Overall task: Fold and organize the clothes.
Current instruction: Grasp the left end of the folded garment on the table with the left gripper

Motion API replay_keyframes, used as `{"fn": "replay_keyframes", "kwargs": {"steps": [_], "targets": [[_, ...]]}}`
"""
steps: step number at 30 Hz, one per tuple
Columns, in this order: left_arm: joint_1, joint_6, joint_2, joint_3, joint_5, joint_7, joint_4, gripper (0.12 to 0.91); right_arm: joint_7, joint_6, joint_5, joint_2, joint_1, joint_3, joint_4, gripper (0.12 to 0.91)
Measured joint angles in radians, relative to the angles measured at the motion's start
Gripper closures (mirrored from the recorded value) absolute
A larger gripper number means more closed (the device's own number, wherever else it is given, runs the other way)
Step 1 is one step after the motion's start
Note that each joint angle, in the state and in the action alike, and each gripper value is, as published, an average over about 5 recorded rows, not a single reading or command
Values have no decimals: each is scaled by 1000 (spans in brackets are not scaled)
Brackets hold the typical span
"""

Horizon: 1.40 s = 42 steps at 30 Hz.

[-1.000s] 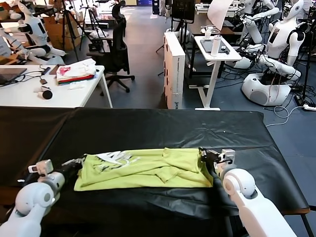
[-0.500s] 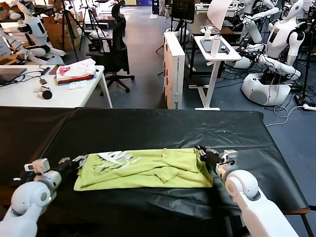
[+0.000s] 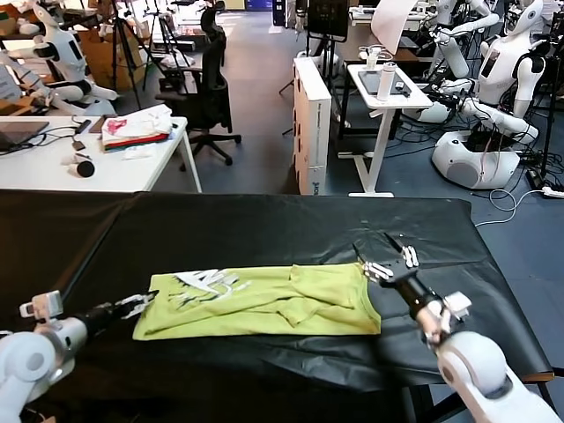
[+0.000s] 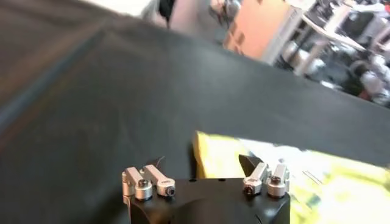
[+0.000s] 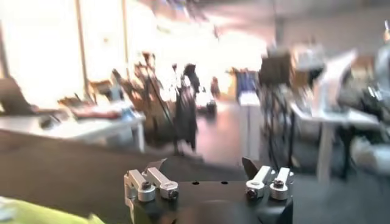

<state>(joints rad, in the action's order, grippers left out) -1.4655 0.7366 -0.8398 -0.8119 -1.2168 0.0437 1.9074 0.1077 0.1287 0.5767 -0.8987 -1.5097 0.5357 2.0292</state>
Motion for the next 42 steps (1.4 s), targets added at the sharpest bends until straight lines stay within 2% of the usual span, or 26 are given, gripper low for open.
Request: {"fn": "replay_keyframes", "kwargs": {"steps": [5, 20, 29, 31, 34, 36, 42], "targets": [[-7, 0, -1, 2, 4, -26, -8, 123, 0, 10, -2, -7, -75, 48, 21, 118], [-28, -2, -39, 9, 18, -44, 2, 123, -4, 3, -12, -12, -109, 54, 31, 118], [-13, -1, -55, 20, 18, -43, 0, 125, -4, 3, -17, -17, -114, 54, 32, 118], [-11, -2, -57, 20, 18, -42, -3, 145, -4, 2, -20, -19, -113, 51, 32, 118], [-10, -2, -58, 21, 19, -39, -11, 212, -4, 2, -23, -22, -111, 47, 32, 118], [-11, -2, -58, 20, 21, -38, -15, 290, -4, 2, -24, -25, -111, 45, 33, 118], [-12, 0, -58, 23, 29, -36, -19, 692, -3, 2, -29, -30, -113, 43, 33, 118]]}}
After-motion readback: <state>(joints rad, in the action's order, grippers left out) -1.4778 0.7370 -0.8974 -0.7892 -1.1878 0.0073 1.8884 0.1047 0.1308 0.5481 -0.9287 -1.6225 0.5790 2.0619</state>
